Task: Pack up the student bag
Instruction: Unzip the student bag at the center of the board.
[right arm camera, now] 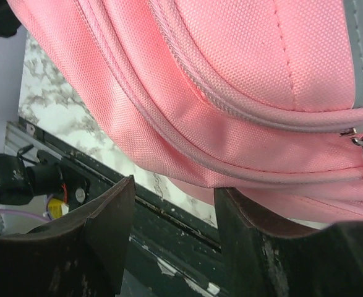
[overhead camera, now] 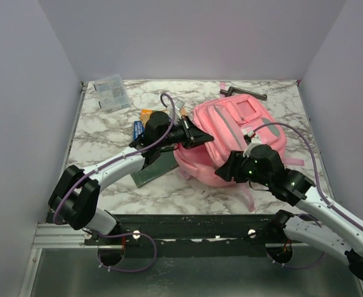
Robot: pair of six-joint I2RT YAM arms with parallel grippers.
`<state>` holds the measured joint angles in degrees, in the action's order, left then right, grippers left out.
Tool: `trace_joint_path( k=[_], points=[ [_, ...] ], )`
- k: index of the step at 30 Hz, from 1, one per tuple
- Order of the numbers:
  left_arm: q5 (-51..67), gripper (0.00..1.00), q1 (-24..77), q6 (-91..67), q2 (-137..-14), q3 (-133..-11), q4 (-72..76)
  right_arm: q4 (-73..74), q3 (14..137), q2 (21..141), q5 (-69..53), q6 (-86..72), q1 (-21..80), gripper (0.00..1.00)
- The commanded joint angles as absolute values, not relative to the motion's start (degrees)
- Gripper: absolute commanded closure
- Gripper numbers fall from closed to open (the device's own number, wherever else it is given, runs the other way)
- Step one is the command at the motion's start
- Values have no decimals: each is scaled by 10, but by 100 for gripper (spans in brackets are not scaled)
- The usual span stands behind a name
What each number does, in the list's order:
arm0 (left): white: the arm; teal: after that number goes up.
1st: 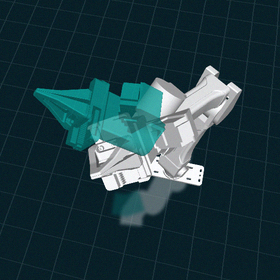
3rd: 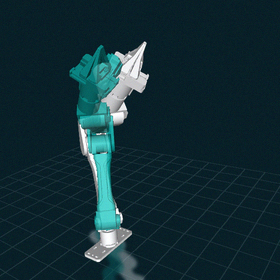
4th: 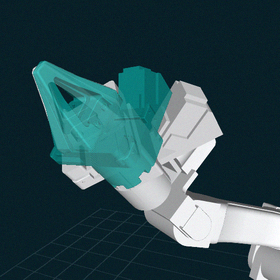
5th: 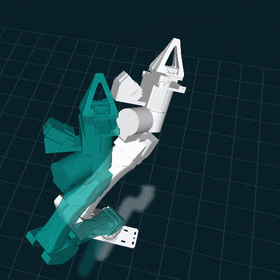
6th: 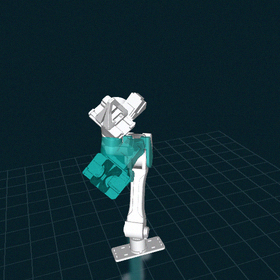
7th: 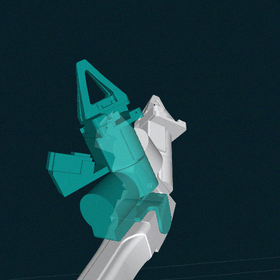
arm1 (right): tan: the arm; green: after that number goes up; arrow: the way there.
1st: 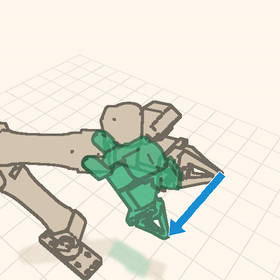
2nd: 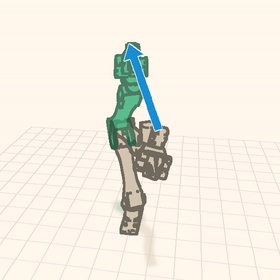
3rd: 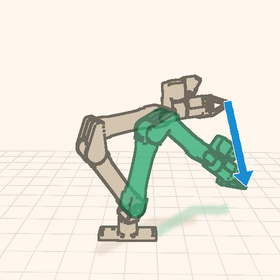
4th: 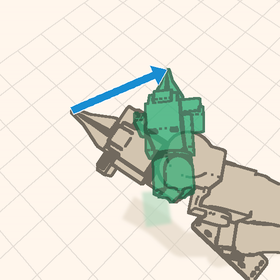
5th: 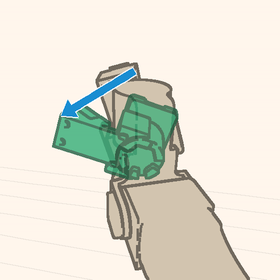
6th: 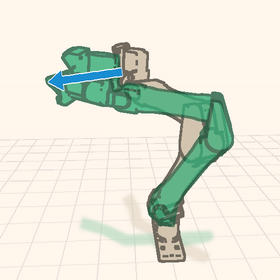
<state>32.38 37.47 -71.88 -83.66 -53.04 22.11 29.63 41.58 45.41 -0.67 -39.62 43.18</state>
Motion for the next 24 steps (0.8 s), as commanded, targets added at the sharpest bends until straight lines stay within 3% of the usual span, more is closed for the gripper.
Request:
trace_joint_path(
  k=[1, 12, 20, 24],
  points=[
    [307, 100, 378, -793, -802, -556, 318, 231, 405, 445, 68, -408, 432, 44],
    [215, 100, 391, -835, -809, -588, 350, 162, 372, 391, 66, -375, 433, 46],
    [242, 100, 402, -878, -853, -616, 386, 183, 324, 319, 134, -424, 433, 35],
    [236, 100, 418, -873, -863, -621, 391, 173, 337, 319, 124, -406, 434, 36]
  ],
)
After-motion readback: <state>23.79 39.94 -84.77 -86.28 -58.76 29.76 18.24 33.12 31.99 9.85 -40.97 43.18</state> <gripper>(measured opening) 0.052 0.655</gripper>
